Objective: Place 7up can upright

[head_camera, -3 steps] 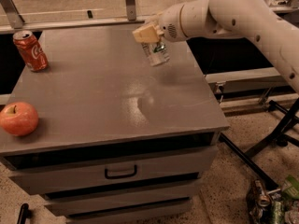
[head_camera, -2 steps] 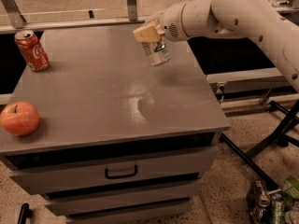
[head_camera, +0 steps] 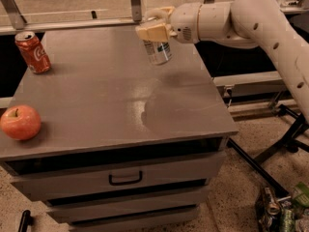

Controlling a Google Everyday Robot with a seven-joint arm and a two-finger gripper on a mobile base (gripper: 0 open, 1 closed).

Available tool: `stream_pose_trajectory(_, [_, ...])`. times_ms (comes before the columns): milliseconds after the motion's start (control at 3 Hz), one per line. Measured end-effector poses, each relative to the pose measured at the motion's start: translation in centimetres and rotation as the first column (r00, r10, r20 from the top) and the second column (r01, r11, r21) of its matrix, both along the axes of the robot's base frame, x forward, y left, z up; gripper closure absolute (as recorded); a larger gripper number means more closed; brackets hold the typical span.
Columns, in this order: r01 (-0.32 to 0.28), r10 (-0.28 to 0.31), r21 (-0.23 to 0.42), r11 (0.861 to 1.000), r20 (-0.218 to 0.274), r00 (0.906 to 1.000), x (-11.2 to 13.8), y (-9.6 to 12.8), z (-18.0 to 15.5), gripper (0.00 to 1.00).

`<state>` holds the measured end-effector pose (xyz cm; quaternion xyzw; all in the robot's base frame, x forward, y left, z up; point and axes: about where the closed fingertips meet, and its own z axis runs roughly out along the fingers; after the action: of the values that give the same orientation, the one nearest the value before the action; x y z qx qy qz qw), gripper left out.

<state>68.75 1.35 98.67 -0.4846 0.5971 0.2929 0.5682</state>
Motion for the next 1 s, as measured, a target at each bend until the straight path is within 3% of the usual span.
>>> stream_pose_trajectory(333, [-0.191,0.183,0.046,0.981,0.134,0.9739,-1.67,0.6,1.21,1.0])
stream_pose_trajectory(667, [-0.242,0.237,0.007,0.97,0.194,0.9521,-2.63,0.65,1.14,1.0])
stream_pose_trajectory(1000, [-0.25,0.241,0.024,0.968,0.195,0.9507,-2.46,0.61,0.9,1.0])
